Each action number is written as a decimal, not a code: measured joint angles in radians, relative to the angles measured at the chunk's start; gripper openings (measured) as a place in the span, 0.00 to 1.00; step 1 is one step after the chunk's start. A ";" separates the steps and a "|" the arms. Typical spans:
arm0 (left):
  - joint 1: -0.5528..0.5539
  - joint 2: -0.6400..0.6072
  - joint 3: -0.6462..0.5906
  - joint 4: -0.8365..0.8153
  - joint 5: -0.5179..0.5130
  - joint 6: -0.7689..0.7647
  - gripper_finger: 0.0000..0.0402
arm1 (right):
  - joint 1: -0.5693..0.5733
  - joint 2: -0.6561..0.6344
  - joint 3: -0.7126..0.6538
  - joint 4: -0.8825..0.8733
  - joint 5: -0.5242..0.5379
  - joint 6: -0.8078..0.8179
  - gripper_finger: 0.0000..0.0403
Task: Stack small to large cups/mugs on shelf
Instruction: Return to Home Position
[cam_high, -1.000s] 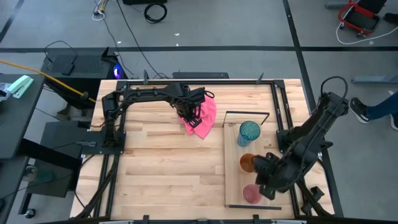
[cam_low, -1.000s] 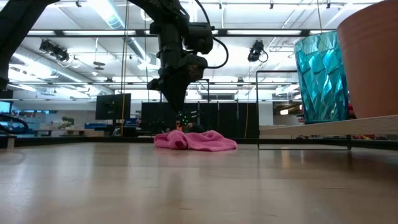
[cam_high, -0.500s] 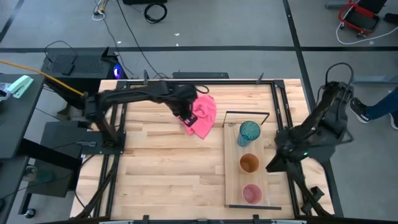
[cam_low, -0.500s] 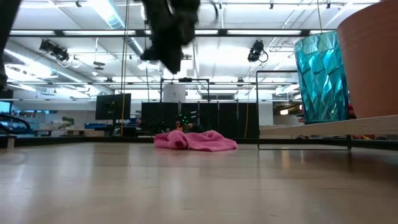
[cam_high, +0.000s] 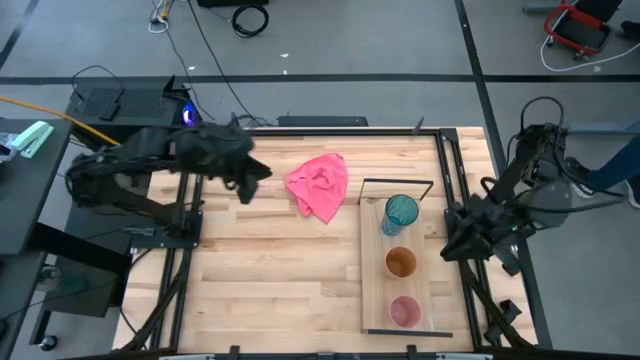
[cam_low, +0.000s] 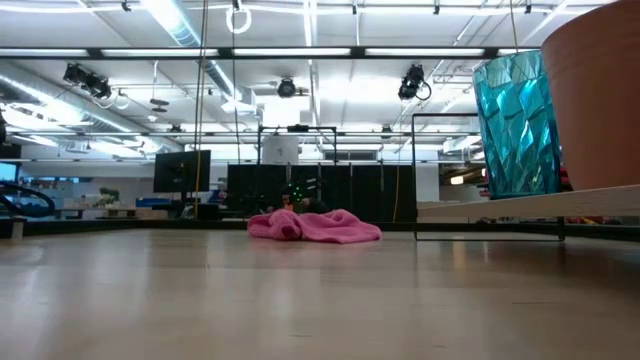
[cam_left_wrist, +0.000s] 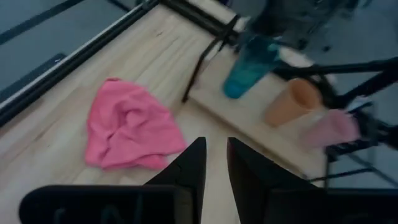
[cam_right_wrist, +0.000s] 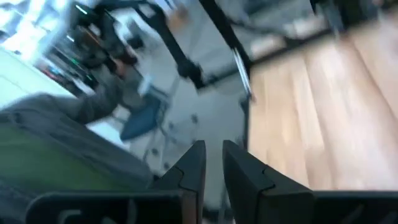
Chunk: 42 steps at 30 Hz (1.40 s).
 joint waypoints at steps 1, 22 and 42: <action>-0.022 -0.021 0.000 0.000 -0.002 -0.016 0.18 | 0.000 0.000 0.000 0.048 0.010 -0.049 0.15; -0.328 -0.392 -0.712 0.907 -0.110 0.140 0.20 | 0.032 -0.152 -0.656 1.314 -0.228 -0.521 0.15; -0.294 -0.881 -0.853 0.972 -0.075 0.321 0.18 | 0.022 -0.765 -0.741 1.034 -0.233 -0.749 0.15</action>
